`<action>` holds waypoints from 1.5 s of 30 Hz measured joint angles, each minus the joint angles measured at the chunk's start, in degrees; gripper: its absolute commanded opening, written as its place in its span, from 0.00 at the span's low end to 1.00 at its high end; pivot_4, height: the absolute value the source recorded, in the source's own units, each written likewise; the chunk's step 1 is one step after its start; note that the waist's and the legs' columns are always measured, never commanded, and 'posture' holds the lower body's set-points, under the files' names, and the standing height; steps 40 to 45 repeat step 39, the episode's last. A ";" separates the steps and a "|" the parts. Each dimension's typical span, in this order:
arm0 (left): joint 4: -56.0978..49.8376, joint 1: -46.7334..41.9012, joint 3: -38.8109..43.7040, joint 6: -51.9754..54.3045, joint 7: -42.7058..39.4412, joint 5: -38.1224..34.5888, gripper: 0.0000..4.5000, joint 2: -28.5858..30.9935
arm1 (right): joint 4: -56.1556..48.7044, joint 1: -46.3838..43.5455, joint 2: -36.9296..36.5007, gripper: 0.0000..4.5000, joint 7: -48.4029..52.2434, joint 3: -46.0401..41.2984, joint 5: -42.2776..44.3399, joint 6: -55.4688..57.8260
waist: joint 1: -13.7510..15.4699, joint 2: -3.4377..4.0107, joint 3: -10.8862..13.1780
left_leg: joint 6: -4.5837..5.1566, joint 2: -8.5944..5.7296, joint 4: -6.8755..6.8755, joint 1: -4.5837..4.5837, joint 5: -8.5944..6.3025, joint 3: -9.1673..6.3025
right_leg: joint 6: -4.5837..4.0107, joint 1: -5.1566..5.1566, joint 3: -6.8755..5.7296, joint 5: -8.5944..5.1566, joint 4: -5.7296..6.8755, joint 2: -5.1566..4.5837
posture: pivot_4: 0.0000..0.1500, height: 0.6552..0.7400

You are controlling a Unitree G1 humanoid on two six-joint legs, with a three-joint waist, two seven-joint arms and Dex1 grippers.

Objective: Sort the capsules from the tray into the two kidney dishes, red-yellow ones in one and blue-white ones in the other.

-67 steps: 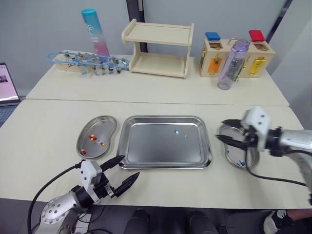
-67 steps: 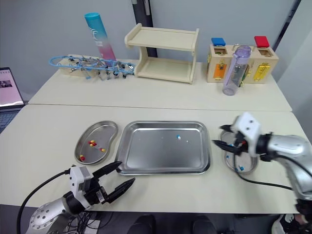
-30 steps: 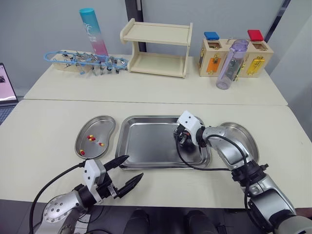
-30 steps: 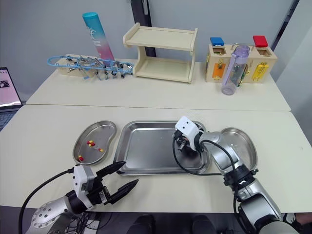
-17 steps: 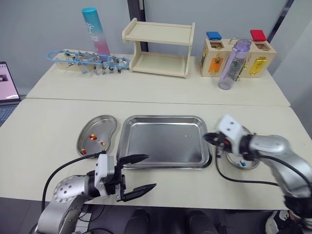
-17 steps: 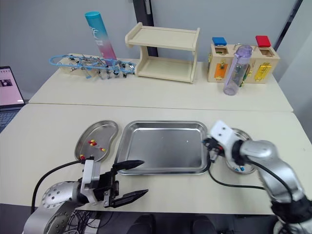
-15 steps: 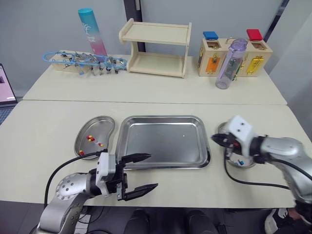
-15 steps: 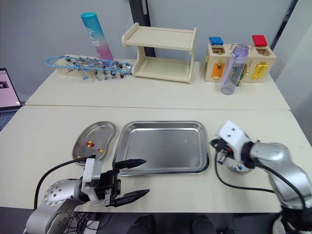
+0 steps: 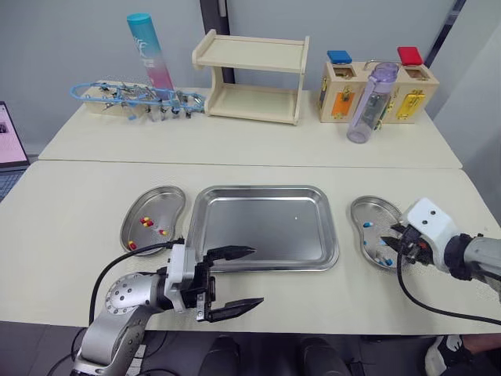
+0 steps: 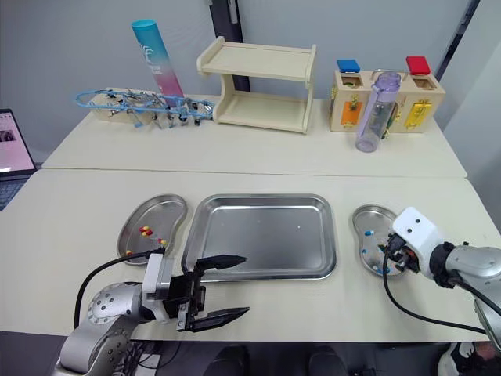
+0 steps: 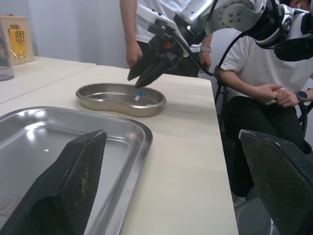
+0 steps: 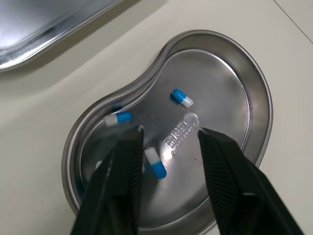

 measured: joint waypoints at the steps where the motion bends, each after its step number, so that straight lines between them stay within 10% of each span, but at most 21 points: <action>1: -0.02 0.06 -0.01 -0.03 0.10 0.01 1.00 -0.03 | 0.06 0.41 -0.02 0.64 0.00 -0.06 -0.32 -0.78 | 0.01 0.00 0.00 | 0.00 0.00 0.00 -0.01 0.00 0.01 | 0.00 0.00 0.01 0.00 0.00 0.00 | 1.00 1.00; 6: -0.32 0.26 0.26 -0.33 2.25 0.29 1.00 -0.17 | 0.94 1.04 -0.21 0.99 0.70 -1.68 -0.57 -5.73 | 0.03 -0.01 0.01 | 0.00 0.00 0.00 0.00 0.00 0.00 | 0.00 0.00 0.00 0.00 0.00 0.00 | 1.00 1.00; 22: 15.91 12.66 36.88 7.26 13.79 3.06 1.00 16.95 | 22.09 9.06 -7.63 1.00 26.44 -17.06 6.80 -34.55 | -0.36 -0.06 0.10 | 0.00 0.01 -0.02 0.10 0.00 0.07 | -0.01 0.06 0.05 -0.01 -0.02 -0.01 | 1.00 1.00; 45: 26.01 12.89 39.85 13.33 16.17 13.56 1.00 24.07 | 33.62 9.55 -13.07 1.00 35.82 -16.78 5.43 -41.80 | -0.17 -0.11 0.13 | -0.01 0.02 -0.12 0.08 0.00 0.11 | -0.02 0.01 0.06 -0.02 -0.04 -0.02 | 1.00 1.00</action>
